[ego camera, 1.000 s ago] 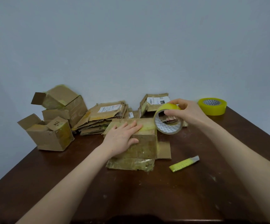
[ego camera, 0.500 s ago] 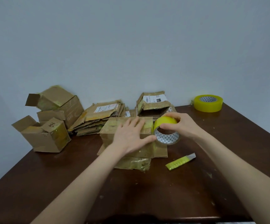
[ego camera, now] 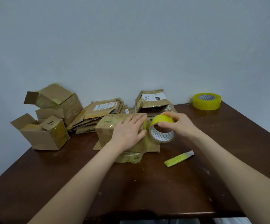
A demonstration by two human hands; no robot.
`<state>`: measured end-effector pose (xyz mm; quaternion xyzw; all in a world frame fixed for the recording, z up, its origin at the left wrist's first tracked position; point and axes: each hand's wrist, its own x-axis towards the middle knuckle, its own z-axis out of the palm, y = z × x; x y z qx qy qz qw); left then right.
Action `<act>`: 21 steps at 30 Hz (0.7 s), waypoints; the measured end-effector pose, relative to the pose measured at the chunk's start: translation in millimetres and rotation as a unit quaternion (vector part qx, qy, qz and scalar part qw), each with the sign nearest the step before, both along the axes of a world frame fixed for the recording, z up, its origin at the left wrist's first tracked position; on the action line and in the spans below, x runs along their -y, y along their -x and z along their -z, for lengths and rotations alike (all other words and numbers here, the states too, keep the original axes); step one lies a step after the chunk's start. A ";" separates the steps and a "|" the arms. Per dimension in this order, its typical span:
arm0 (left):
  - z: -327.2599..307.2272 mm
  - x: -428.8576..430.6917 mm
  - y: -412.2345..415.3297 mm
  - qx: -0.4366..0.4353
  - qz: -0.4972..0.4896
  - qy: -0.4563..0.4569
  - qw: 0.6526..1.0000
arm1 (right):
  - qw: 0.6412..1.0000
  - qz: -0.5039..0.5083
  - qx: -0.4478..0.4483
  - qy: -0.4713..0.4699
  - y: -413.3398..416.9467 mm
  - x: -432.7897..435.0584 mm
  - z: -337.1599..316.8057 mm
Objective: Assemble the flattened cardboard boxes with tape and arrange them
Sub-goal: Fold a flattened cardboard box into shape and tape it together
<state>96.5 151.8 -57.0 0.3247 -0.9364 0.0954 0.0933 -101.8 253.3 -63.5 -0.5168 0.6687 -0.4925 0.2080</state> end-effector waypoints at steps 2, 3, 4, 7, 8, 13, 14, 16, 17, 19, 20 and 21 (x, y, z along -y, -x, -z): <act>1.6 4.7 -3.2 -0.003 -0.006 0.010 1.000 | 1.000 0.012 -0.011 -0.011 8.2 -6.6 -0.9; 0.9 6.6 -3.9 -0.003 -0.004 0.016 1.000 | 0.999 0.012 -0.024 -0.020 11.5 -8.6 -1.2; -0.3 7.2 -4.1 -0.002 -0.001 0.016 1.000 | 0.999 0.012 -0.034 -0.027 12.7 -10.0 -1.0; -2.2 6.4 -3.5 0.006 0.001 0.010 1.000 | 0.997 0.008 -0.066 -0.031 11.0 -7.2 -1.0; -2.2 5.9 -3.8 0.008 0.002 0.012 1.000 | 0.996 0.008 -0.082 -0.033 9.4 -7.3 -3.6; 0.1 8.8 -3.8 -0.004 0.008 0.023 1.000 | 0.989 0.009 -0.140 -0.041 7.1 -7.9 -8.8; 0.5 8.0 -3.6 -0.007 0.011 0.025 1.000 | 0.988 0.009 -0.148 -0.043 5.6 -7.3 -8.3; 0.3 5.9 -5.5 -0.014 0.010 0.027 0.999 | 0.987 0.013 -0.152 -0.057 4.2 -6.4 -6.2; -1.5 4.1 -8.0 -0.022 0.006 0.031 0.999 | 0.987 0.009 -0.145 -0.065 4.4 -5.9 -5.5; -6.1 -7.0 -11.8 -0.062 0.016 0.062 0.996 | 0.991 -0.006 -0.111 -0.070 4.7 -5.5 -6.4; -7.8 -17.0 -11.0 -0.095 0.050 0.093 0.990 | 0.993 -0.012 -0.095 -0.068 4.2 -4.9 -7.4; -7.4 -28.7 -8.6 -0.131 0.096 0.126 0.979 | 0.994 -0.014 -0.089 -0.066 3.7 -3.4 -8.1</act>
